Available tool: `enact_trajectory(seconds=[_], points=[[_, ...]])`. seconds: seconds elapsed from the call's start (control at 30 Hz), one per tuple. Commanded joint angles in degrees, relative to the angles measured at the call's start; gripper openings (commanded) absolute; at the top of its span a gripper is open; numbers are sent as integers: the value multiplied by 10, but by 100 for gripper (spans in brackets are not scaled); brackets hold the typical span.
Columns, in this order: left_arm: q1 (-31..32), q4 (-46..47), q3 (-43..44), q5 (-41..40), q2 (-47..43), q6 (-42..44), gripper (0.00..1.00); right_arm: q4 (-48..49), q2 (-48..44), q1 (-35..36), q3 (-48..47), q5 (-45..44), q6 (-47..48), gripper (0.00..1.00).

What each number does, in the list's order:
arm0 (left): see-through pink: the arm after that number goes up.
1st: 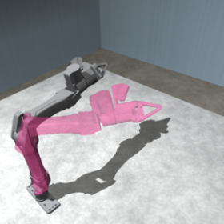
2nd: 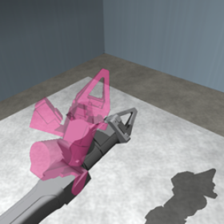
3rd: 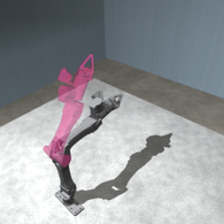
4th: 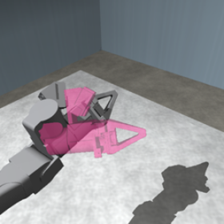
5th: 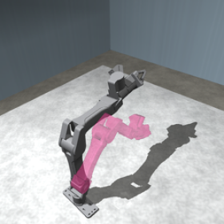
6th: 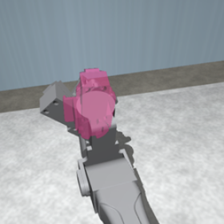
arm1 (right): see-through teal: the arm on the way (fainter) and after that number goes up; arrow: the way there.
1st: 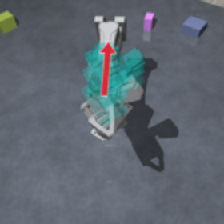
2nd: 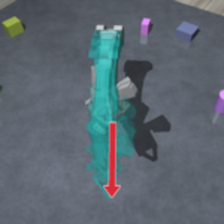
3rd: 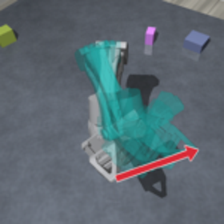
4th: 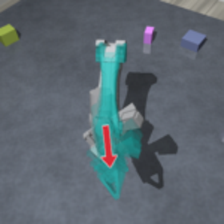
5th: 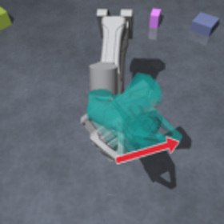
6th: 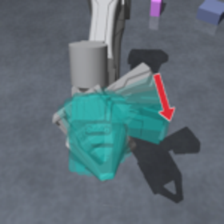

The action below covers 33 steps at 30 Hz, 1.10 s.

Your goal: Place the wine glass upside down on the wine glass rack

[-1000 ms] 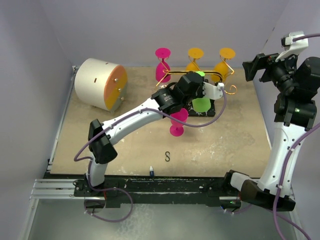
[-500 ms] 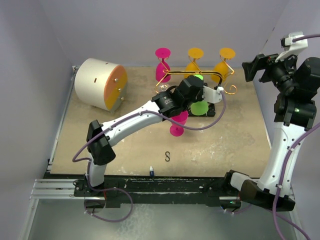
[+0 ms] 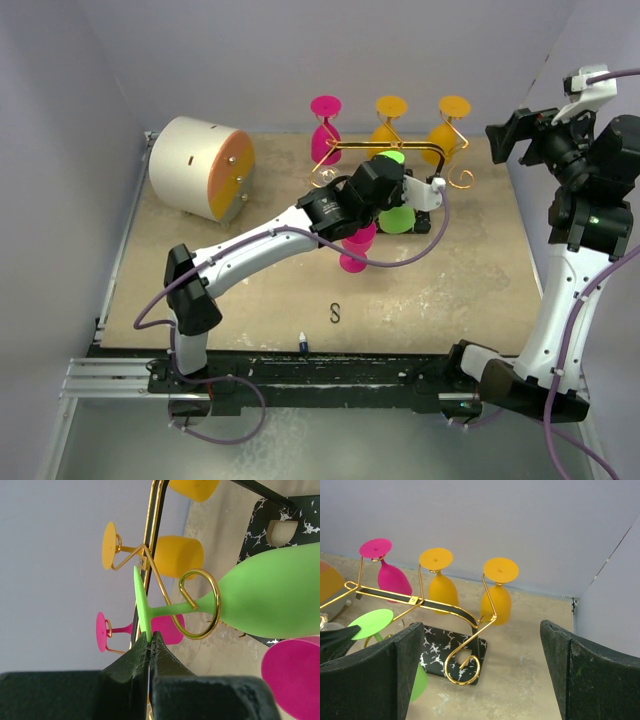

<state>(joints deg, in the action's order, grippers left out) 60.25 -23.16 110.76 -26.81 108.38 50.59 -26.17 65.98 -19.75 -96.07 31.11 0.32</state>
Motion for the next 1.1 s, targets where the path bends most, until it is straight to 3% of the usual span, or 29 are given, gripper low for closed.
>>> enact_trajectory(seconds=[0.0, 1.07], points=[[9, 34, 2, -11, -37, -5, 0, 33, -12, -6, 3, 15, -12, 100], [33, 40, -12, -11, -43, 18, 0, 44, -16, -20, 12, 35, -25, 100]])
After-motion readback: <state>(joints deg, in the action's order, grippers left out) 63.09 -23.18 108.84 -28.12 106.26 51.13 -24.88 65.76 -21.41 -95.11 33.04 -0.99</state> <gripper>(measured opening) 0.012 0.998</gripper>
